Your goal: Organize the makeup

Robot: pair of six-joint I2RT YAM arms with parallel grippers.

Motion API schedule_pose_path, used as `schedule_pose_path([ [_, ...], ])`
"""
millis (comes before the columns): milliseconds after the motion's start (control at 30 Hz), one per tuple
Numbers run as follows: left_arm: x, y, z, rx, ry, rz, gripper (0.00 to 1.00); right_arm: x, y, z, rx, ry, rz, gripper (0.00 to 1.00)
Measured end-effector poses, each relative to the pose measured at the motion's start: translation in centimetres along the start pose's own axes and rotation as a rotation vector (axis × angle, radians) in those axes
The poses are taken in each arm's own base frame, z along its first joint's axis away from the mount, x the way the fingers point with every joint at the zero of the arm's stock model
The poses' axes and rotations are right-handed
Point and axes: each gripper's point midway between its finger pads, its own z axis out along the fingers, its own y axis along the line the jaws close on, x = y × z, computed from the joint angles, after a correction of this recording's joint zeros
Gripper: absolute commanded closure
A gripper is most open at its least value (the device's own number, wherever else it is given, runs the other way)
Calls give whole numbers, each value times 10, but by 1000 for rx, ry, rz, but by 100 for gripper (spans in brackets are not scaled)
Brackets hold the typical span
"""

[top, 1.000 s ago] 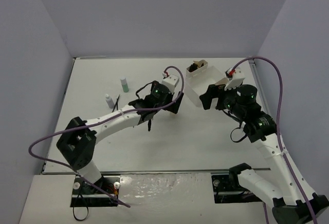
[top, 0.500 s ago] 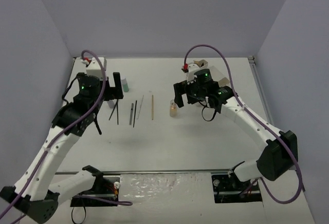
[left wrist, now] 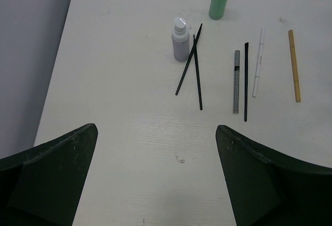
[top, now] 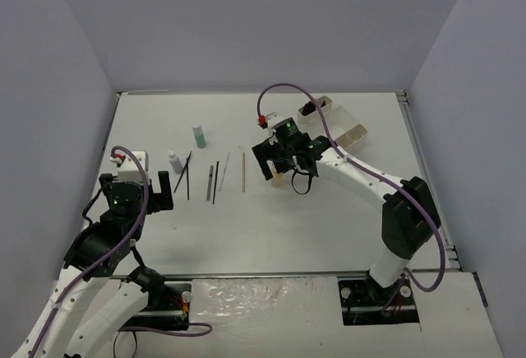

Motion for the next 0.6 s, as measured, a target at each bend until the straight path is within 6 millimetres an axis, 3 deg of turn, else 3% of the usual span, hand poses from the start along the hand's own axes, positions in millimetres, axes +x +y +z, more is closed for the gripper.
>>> schedule_pose_path([
  [333,0,6,-2,-24,-14,-7,3,27,-8,37,58,98,-2,39],
  [467,2,7,0,-31,-1,-2,3,29,-9,39,62,104,-1,54],
  [600,3,8,3,-39,12,-2,3,29,-9,39,63,103,2,80],
])
